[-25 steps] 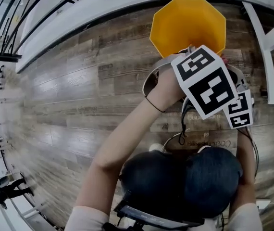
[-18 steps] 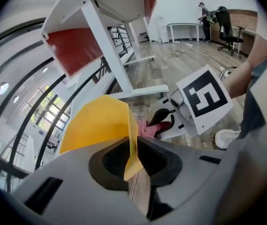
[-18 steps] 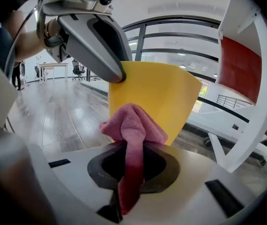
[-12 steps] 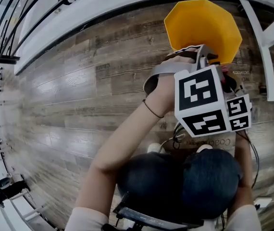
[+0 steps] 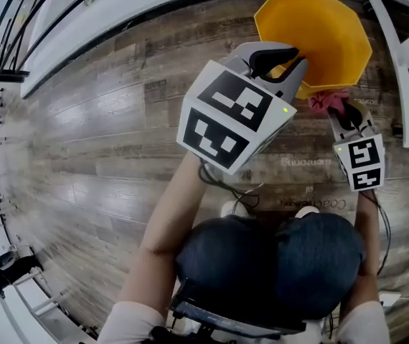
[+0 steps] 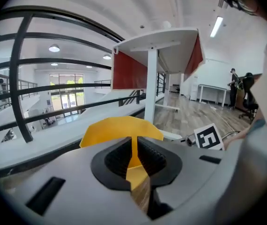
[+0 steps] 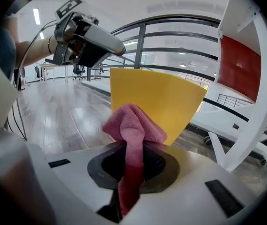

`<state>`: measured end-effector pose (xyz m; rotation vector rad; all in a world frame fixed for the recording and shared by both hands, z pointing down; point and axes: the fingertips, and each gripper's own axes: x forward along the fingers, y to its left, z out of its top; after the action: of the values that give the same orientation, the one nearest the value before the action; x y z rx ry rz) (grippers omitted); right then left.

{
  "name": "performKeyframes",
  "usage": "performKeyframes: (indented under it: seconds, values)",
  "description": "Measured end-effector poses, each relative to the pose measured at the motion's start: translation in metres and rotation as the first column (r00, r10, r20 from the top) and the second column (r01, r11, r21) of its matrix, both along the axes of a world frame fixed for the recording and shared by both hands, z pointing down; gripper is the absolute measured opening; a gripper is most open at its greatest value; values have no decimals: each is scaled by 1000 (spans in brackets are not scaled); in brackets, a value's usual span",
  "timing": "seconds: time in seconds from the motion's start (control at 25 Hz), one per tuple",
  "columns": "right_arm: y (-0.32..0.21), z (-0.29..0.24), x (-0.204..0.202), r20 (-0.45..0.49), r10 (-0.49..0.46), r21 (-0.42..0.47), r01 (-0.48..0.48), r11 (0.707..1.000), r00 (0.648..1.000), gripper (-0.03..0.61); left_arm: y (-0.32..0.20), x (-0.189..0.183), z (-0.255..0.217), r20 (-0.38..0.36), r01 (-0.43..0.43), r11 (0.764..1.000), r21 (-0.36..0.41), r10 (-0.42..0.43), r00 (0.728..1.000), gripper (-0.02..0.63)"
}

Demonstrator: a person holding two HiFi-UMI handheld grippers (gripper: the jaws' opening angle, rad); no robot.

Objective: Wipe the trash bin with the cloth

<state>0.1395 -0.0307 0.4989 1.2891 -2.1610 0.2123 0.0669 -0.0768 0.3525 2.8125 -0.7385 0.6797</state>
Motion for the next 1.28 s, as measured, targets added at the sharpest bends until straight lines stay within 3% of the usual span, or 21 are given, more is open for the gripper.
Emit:
performKeyframes:
  seconds: [0.16,0.28,0.44,0.68,0.92,1.04,1.16,1.28]
  values:
    - [2,-20,1,11,-1,31,1,1000,1000,44,-6,-14,-2,-76,57,997,45,-53,996,15]
    - [5,-41,4,37,-3,57,1,998,999,44,-6,-21,6,-61,61,998,30,-59,996,5]
    - [7,-71,0,96,-49,65,43,997,994,44,-6,-28,14,-126,63,996,-60,-70,990,3]
    - [12,-110,-10,310,-106,-15,116,993,945,44,-8,-39,20,-205,41,981,-191,-81,975,3]
    - [7,-172,-17,389,-70,-116,124,986,919,44,7,-40,-13,-164,-2,910,-415,-72,984,3]
    - [7,-212,-19,434,-39,-166,122,979,900,44,14,-31,-56,-219,-61,862,-503,-59,974,3]
    - [12,-251,-25,492,-1,-222,127,967,870,44,20,-24,-106,-263,-110,826,-553,-48,964,3]
    - [21,-297,-34,573,48,-284,143,948,818,44,27,-22,-157,-250,-146,799,-583,-5,968,3]
